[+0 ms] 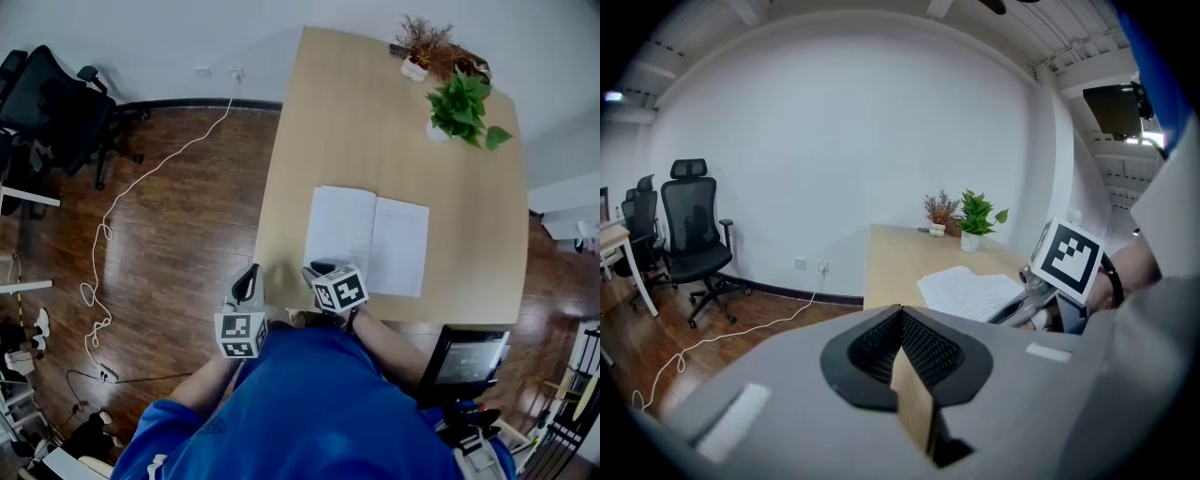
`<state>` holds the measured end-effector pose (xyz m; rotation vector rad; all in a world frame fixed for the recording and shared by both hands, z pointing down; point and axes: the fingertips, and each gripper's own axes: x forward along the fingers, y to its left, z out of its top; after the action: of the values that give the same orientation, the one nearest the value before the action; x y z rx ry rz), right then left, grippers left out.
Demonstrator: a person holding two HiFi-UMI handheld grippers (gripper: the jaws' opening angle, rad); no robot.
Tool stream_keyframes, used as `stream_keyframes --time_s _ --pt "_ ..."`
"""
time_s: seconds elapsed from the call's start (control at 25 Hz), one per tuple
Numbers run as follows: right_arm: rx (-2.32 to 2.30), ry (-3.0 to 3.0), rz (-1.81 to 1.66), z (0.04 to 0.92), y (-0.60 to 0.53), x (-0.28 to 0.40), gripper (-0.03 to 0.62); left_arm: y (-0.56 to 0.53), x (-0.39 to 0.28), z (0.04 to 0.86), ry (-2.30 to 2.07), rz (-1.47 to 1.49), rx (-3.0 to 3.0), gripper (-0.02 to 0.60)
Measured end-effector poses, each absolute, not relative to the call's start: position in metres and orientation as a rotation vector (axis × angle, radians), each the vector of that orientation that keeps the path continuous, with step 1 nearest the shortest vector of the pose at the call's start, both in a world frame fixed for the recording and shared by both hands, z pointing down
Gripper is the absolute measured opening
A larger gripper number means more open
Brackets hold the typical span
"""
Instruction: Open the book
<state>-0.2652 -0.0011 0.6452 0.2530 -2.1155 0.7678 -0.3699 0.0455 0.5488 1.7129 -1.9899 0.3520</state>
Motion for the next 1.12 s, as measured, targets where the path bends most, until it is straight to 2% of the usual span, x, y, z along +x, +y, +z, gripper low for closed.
stream_keyframes --time_s 0.72,1.12 --pt "0.421 -2.225 0.814 0.601 0.012 -0.234 0.081 0.043 -0.329 0.535 -1.876 0.353 1.893 0.006" --pt "0.536 -2.281 0.786 0.58 0.016 -0.192 0.08 0.034 -0.286 0.529 -1.799 0.373 2.012 0.006"
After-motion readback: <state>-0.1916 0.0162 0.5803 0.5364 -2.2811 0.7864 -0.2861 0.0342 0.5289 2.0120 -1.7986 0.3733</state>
